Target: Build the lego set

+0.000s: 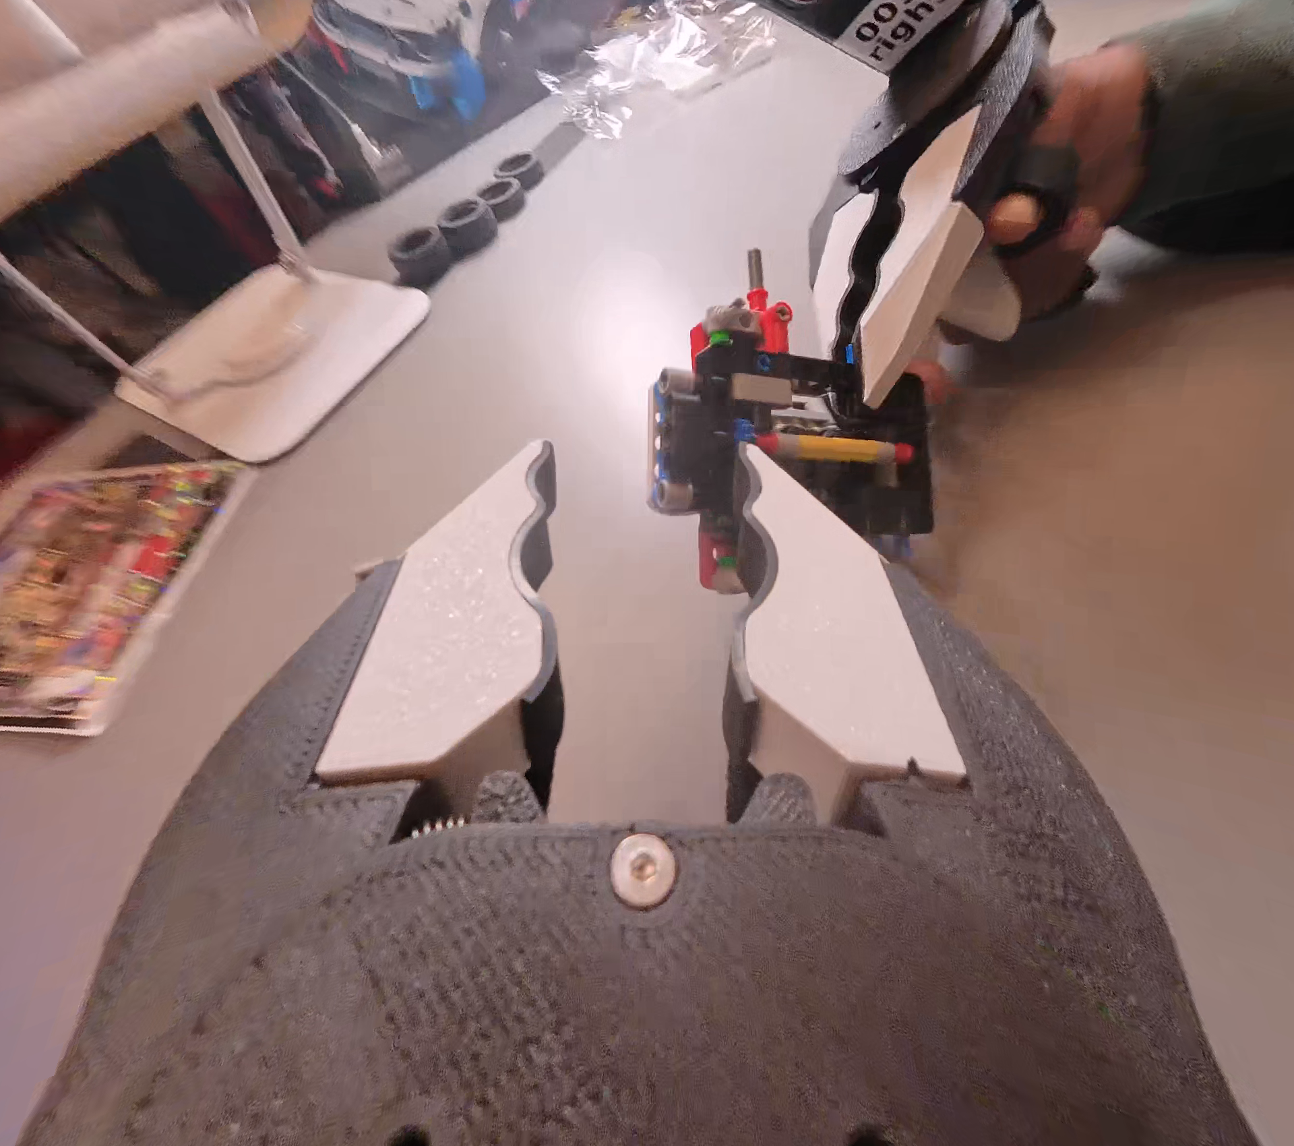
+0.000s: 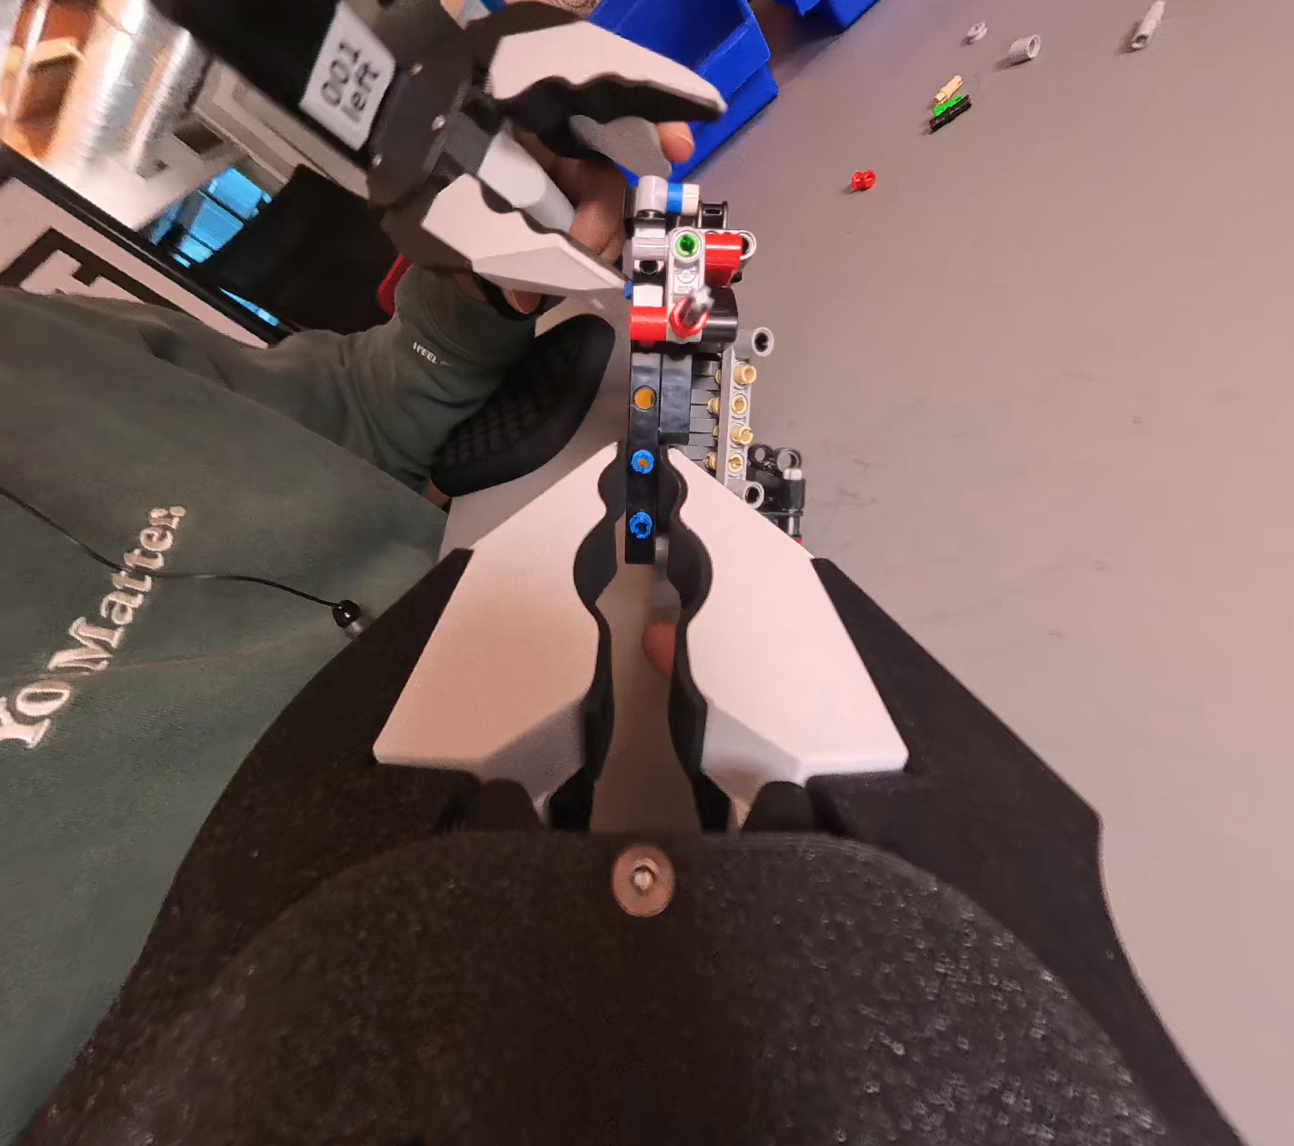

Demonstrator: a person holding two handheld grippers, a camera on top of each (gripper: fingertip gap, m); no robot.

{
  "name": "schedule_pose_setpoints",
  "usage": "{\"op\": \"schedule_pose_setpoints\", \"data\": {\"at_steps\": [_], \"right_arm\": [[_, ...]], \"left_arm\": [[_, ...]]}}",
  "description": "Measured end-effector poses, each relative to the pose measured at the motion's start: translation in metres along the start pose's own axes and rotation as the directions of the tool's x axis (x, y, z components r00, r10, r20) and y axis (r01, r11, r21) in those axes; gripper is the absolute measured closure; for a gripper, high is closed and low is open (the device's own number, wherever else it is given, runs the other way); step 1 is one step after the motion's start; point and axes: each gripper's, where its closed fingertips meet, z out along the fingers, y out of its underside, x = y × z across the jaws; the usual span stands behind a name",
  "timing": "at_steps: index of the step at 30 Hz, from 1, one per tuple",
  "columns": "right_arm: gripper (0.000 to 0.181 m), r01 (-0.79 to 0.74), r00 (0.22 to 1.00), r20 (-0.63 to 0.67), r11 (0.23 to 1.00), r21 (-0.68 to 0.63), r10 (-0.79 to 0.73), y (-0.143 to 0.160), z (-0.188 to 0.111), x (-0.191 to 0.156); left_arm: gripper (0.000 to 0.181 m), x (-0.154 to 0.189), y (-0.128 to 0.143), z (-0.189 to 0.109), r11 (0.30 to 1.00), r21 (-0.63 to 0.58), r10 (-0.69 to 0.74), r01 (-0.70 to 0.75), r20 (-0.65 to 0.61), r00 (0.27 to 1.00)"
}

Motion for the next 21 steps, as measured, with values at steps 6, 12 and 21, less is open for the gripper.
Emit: {"op": "schedule_pose_setpoints", "data": {"at_steps": [6, 12, 21], "right_arm": [[0.175, -0.043, 0.999, -0.02, 0.999, 0.024, 0.043, -0.002, 0.002, 0.002], [0.175, 0.003, 1.0, -0.03, 1.0, 0.01, -0.003, 0.0, 0.003, -0.001], [0.175, 0.053, 0.998, -0.038, 0.999, -0.01, -0.054, 0.003, 0.007, -0.004]], "left_arm": [[0.153, 0.008, 0.003, 0.005, 0.986, -0.113, 0.132, -0.126, 0.054, 0.99], [0.157, 0.012, 0.004, 0.006, 0.981, -0.14, 0.136, -0.132, 0.021, 0.991], [0.16, 0.013, 0.013, 0.004, 0.968, -0.198, 0.159, -0.156, 0.001, 0.987]]}}
